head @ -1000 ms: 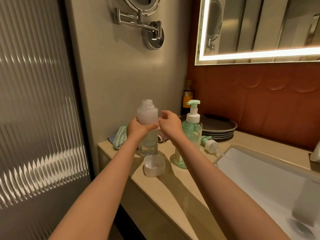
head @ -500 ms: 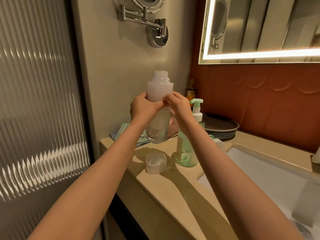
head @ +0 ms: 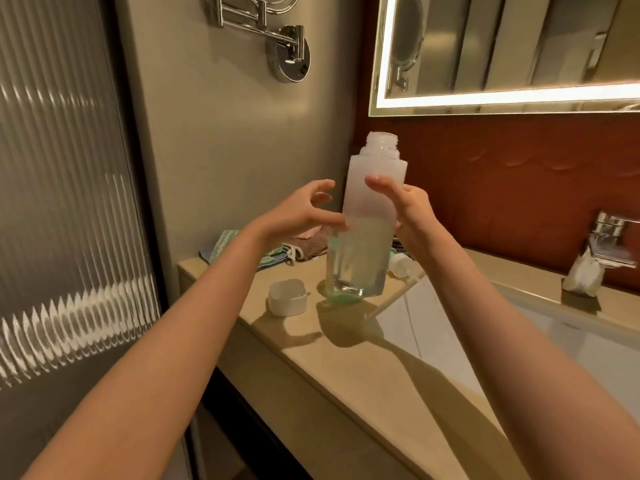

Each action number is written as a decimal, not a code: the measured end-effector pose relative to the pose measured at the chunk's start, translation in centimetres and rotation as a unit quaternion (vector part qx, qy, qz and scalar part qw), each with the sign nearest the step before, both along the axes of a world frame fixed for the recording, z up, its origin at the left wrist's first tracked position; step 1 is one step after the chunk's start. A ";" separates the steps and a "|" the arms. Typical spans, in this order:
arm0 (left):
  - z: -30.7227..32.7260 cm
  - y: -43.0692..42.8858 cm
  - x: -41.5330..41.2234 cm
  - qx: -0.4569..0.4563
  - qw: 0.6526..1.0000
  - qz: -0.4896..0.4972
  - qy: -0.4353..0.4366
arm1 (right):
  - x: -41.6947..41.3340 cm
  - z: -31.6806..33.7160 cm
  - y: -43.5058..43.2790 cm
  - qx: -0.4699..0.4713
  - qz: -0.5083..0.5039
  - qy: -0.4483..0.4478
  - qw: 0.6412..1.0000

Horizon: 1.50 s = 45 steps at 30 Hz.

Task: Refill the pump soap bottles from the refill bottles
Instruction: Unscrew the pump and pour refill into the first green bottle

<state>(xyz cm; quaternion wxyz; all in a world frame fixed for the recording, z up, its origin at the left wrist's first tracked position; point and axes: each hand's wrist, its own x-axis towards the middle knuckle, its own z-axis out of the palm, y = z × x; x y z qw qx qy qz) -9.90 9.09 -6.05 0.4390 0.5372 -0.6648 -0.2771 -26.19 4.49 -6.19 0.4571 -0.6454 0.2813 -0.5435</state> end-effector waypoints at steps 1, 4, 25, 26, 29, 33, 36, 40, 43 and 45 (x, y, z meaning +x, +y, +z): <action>-0.5 -0.4 0.1 0.018 1.000 0.001 0.010 | -0.9 0.0 -0.1 -0.011 -0.008 0.011 1.000; -2.4 -1.9 -0.2 0.062 0.997 0.042 0.010 | -2.8 -0.5 -0.3 -0.037 -0.029 0.046 0.998; -6.0 -5.2 -6.2 -0.050 0.984 0.089 -0.144 | -8.2 -4.0 -2.0 -0.084 -0.158 0.229 0.957; -5.7 -5.1 -6.3 -0.055 0.980 0.086 -0.169 | -8.4 -4.0 -2.0 -0.086 -0.164 0.233 0.955; -5.4 -5.1 -6.1 -0.052 0.976 0.087 -0.192 | -9.2 -3.8 -2.0 -0.094 -0.189 0.261 0.942; -5.6 -5.2 -6.0 -0.054 0.980 0.098 -0.167 | -9.9 -3.4 -1.8 -0.130 -0.221 0.315 0.914; -5.9 -5.3 -6.4 -0.055 0.981 0.097 -0.157 | -10.5 -3.3 -1.7 -0.150 -0.242 0.355 0.890; -6.2 -5.4 -7.7 -0.068 0.985 0.073 -0.143 | -11.3 -3.3 -1.6 -0.156 -0.255 0.378 0.876; -6.5 -5.5 -8.6 -0.073 0.989 0.066 -0.113 | -12.0 -3.3 -1.5 -0.154 -0.261 0.389 0.870; -6.7 -5.7 -8.8 -0.067 0.992 0.064 -0.086 | -12.2 -3.4 -1.4 -0.153 -0.264 0.395 0.867</action>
